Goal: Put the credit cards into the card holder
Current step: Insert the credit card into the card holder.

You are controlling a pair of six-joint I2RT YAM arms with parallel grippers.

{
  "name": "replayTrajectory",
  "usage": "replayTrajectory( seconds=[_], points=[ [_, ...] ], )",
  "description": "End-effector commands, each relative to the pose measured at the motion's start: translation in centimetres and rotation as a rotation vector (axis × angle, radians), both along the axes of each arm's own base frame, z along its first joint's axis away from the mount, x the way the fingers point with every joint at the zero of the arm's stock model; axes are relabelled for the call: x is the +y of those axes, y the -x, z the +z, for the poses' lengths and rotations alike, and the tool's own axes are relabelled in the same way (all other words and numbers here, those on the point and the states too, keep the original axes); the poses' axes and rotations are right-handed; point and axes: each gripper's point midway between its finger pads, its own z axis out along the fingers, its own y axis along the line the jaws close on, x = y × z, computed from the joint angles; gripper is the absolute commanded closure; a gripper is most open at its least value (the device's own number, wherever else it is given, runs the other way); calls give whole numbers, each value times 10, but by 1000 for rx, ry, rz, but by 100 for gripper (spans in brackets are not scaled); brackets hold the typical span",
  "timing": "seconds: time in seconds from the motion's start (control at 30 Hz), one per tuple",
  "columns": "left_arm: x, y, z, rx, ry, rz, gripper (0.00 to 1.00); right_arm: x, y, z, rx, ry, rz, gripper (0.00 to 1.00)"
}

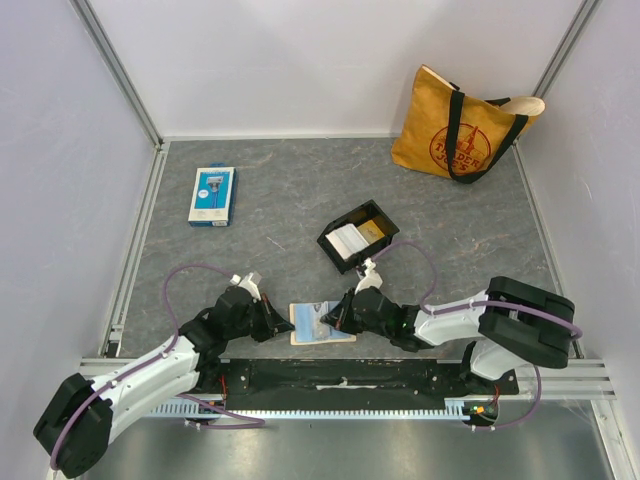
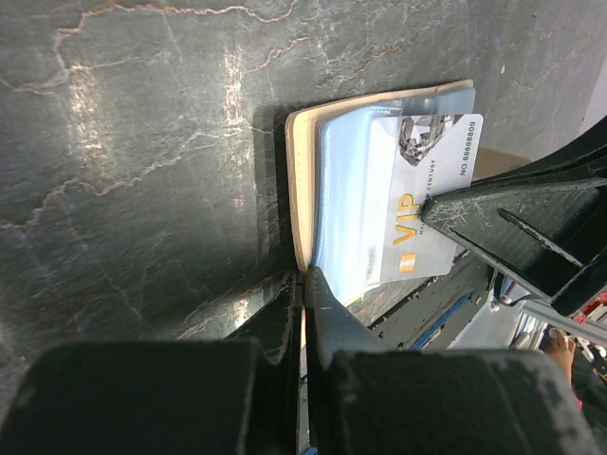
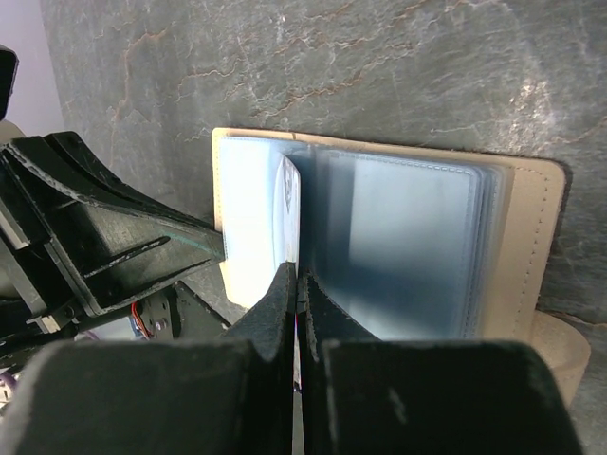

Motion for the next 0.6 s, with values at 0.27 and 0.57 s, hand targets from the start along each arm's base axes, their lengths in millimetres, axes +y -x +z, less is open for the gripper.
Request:
replayTrajectory(
  seconds=[0.27,0.57],
  points=[
    [2,4,-9,22,10,13,98,-6,7,-21,46,189,61,84],
    [1,4,-7,18,12,10,98,-30,-17,5,-89,360,13,31]
  ],
)
